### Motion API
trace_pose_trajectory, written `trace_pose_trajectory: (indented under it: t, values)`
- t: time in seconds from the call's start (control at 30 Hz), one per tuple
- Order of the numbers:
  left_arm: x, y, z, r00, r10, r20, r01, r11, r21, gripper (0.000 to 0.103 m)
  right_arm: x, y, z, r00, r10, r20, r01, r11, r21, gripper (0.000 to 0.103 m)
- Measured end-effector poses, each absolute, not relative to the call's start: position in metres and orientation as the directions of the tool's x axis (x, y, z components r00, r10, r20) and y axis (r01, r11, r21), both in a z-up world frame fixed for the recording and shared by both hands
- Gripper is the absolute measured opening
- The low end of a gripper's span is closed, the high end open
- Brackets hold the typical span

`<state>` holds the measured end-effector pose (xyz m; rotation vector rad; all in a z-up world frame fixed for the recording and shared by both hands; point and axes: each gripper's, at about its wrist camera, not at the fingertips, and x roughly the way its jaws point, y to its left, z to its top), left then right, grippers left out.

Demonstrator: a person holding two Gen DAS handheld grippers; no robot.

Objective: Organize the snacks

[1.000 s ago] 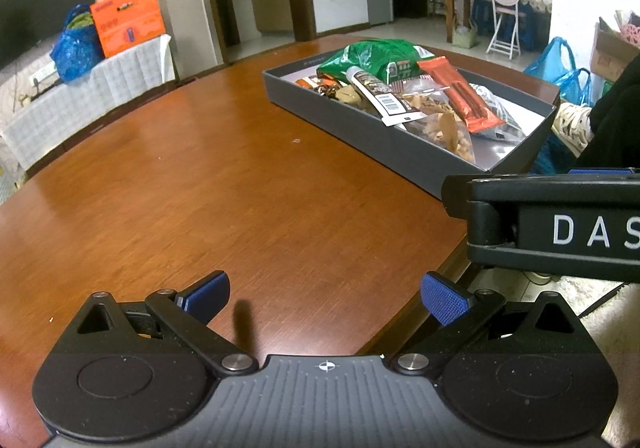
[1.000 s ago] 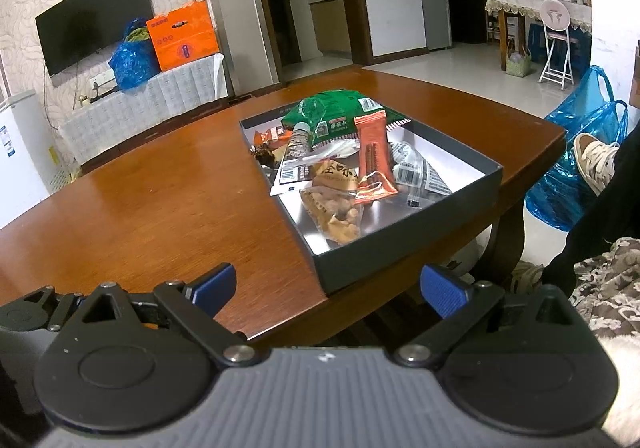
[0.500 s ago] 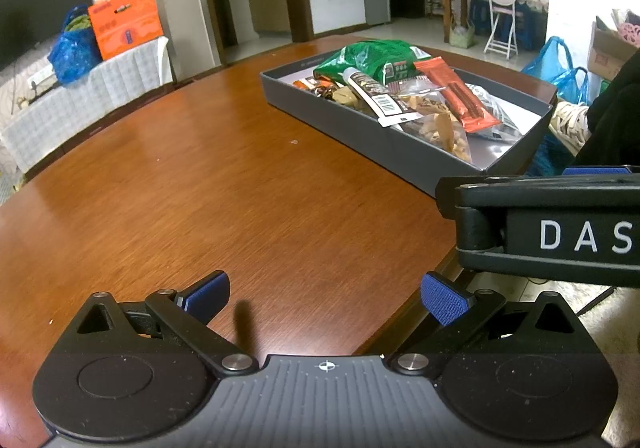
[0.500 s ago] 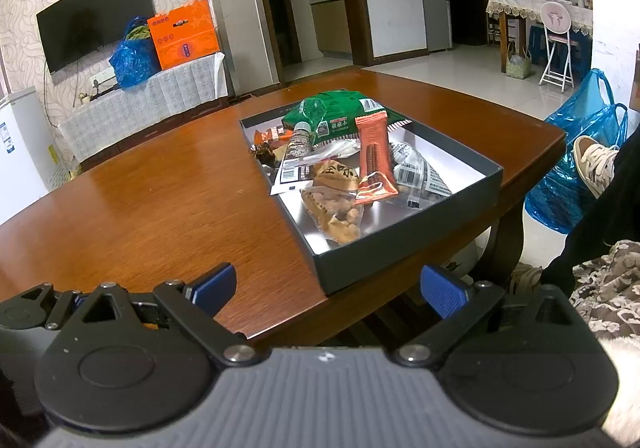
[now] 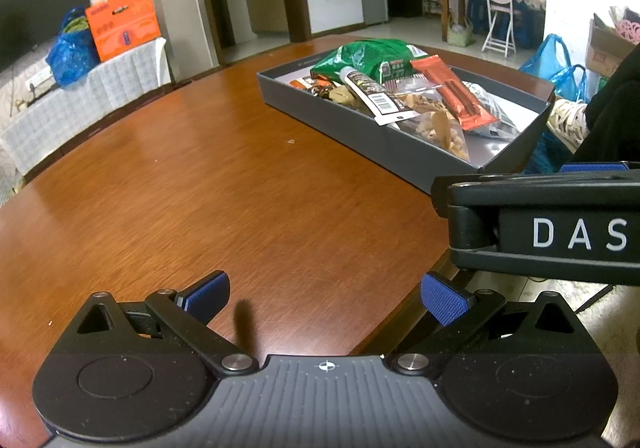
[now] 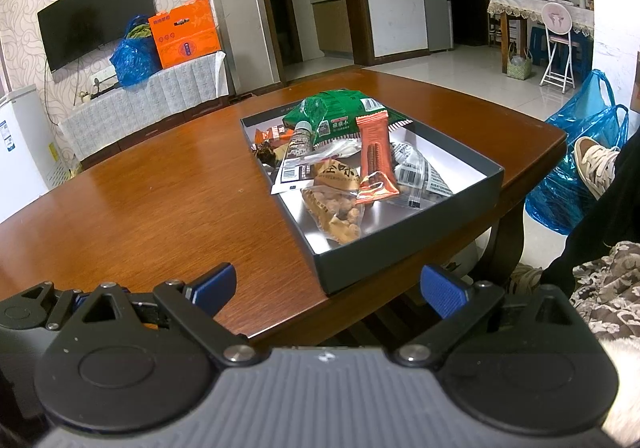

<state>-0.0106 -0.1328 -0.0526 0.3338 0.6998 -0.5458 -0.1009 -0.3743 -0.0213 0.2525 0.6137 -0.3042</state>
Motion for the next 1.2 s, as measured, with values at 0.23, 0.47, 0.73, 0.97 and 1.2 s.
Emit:
trace_pose_trajectory:
  t: [0.23,0.47,0.73,0.97,1.2]
  values:
    - [-0.0129,-0.1311,-0.0535,0.633,-0.363,-0.683,0.583,0.804,0.113,0.103,-0.1007,-0.3744,-0.0214,0.776,-0.203,-0.598,0.351,0.926,0.140,0.100]
    - [-0.0125,-0.1290,-0.0530,0.633,-0.365,-0.683,0.585,0.803,0.114,0.103,-0.1007,-0.3742,-0.0214,0.775,-0.204,-0.598,0.351,0.926,0.139,0.100]
    - [-0.0127,-0.1293,-0.0530,0.633,-0.365,-0.683,0.586,0.802,0.114,0.103,-0.1008,-0.3743,-0.0215,0.775,-0.204,-0.598,0.351,0.926,0.139,0.100]
    - [-0.0128,-0.1275,-0.0527,0.632,-0.365,-0.684,0.589,0.800,0.117,0.103,-0.1007,-0.3745,-0.0218,0.774,-0.204,-0.599,0.351,0.926,0.137,0.100]
    - [-0.0137,-0.1250,-0.0532,0.632,-0.367,-0.683,0.595,0.795,0.124,0.103,-0.1010,-0.3757,-0.0231,0.773,-0.204,-0.601,0.350,0.927,0.135,0.100]
